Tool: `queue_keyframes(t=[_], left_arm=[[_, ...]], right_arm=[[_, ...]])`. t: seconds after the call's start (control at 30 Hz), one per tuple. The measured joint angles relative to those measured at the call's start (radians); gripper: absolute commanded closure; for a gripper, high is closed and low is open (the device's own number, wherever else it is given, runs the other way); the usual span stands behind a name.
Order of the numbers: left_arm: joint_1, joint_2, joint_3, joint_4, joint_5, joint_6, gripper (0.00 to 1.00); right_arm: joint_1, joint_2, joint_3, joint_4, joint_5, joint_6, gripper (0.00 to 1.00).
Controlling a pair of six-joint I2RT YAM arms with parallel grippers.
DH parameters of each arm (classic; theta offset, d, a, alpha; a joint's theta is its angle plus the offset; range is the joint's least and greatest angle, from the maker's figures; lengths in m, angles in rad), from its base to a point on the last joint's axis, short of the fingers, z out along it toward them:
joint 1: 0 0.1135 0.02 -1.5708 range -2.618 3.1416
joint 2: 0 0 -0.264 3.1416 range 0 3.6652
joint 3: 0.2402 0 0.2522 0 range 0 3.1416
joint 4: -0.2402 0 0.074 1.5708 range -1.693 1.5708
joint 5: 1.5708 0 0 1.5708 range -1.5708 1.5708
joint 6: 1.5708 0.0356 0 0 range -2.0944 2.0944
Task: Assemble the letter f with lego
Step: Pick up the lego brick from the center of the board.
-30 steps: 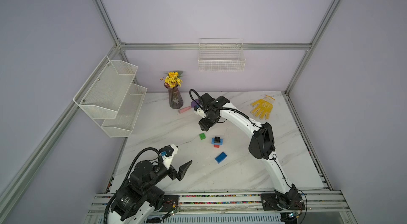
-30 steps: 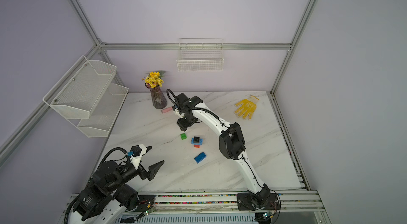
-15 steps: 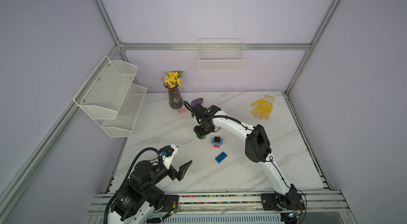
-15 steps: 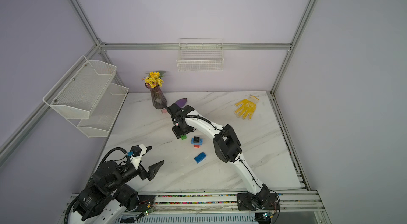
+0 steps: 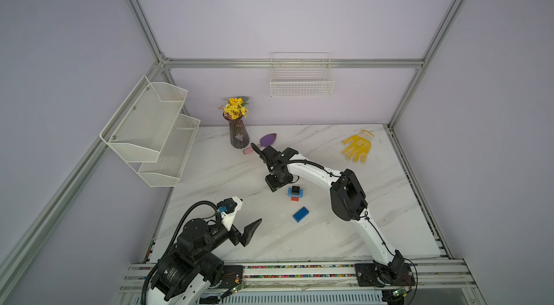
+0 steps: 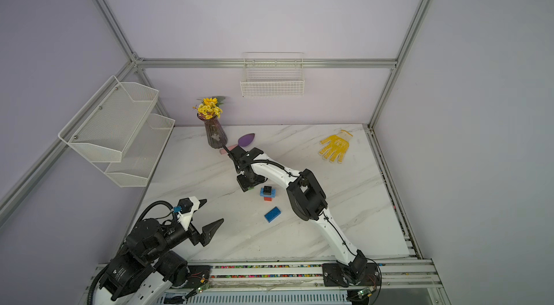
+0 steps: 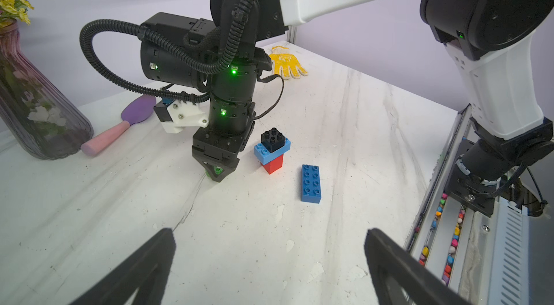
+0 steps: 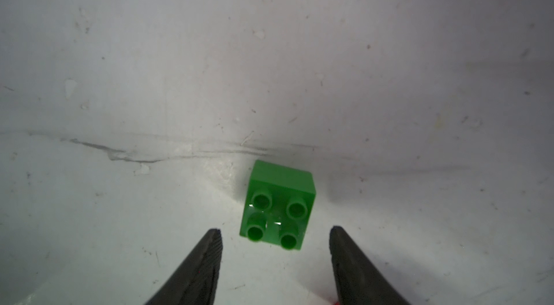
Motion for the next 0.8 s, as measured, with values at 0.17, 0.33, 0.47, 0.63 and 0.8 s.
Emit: queue_keyframes(t=[0.17,0.33,0.47,0.63,0.8], left_arm=[[0.0,0.0,0.0,0.0,0.004,0.001,0.0],[0.0,0.0,0.0,0.0,0.007,0.001,0.0],[0.0,0.0,0.0,0.0,0.007,0.001,0.0],[0.0,0.0,0.0,0.0,0.007,0.001,0.0],[0.0,0.0,0.0,0.0,0.006,0.001,0.0]], right_arm=[[0.0,0.013,0.005,0.01,0.005,0.008,0.45],[0.0,0.048,0.018,0.012,0.009,0.014,0.51],[0.0,0.051,0.026,0.012,0.008,0.016,0.59],[0.0,0.052,0.033,0.012,0.008,0.011,0.81],[0.0,0.059,0.064,-0.001,0.009,-0.008,0.94]])
